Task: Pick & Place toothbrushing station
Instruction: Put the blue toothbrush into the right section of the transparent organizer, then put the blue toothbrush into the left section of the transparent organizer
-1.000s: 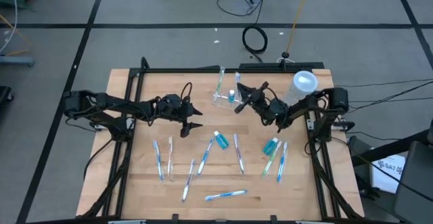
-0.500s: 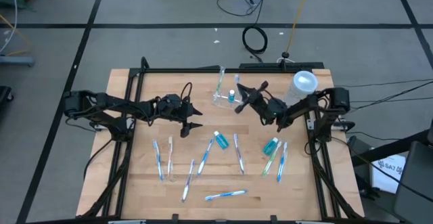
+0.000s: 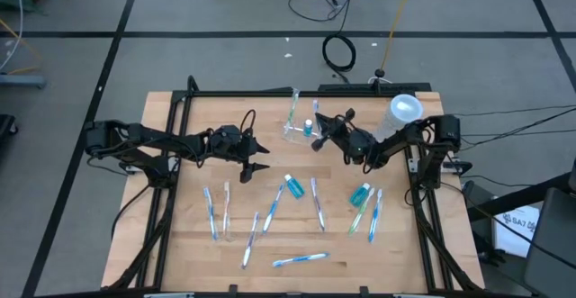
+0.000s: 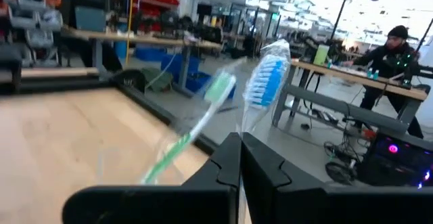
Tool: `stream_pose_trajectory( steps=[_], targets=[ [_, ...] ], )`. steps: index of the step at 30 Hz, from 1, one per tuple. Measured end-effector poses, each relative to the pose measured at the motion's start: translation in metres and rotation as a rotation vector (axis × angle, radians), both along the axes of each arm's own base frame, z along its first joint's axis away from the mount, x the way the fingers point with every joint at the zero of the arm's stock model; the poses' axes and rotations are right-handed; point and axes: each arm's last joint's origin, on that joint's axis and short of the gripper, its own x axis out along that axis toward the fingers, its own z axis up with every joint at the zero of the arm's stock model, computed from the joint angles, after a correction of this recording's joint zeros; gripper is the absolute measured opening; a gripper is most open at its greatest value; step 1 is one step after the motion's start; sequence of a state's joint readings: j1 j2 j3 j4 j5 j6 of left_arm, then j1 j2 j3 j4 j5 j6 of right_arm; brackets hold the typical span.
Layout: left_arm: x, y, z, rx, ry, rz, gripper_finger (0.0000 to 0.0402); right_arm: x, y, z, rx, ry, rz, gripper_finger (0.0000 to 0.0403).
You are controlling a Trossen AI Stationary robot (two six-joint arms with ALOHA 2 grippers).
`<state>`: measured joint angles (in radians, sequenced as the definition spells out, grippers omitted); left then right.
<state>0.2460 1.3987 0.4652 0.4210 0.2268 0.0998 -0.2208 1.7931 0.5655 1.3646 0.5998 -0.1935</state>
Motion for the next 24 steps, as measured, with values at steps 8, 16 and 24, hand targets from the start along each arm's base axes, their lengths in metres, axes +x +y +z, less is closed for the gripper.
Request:
stream_pose_trajectory(
  steps=[8, 16, 24],
  targets=[
    [0.0, 0.0, 0.0, 0.0, 0.0, 0.0, 0.0257, 0.0006, 0.0019, -0.01, 0.018, 0.113, 0.009, 0.001],
    [0.0, 0.0, 0.0, 0.0, 0.0, 0.0, 0.0257, 0.0004, 0.0017, -0.0104, 0.023, 0.112, 0.001, 0.0079],
    [0.0, 0.0, -0.0001, -0.002, 0.001, 0.001, 0.0257, -0.0009, 0.0027, -0.0039, 0.012, 0.046, -0.089, 0.014]
  ],
)
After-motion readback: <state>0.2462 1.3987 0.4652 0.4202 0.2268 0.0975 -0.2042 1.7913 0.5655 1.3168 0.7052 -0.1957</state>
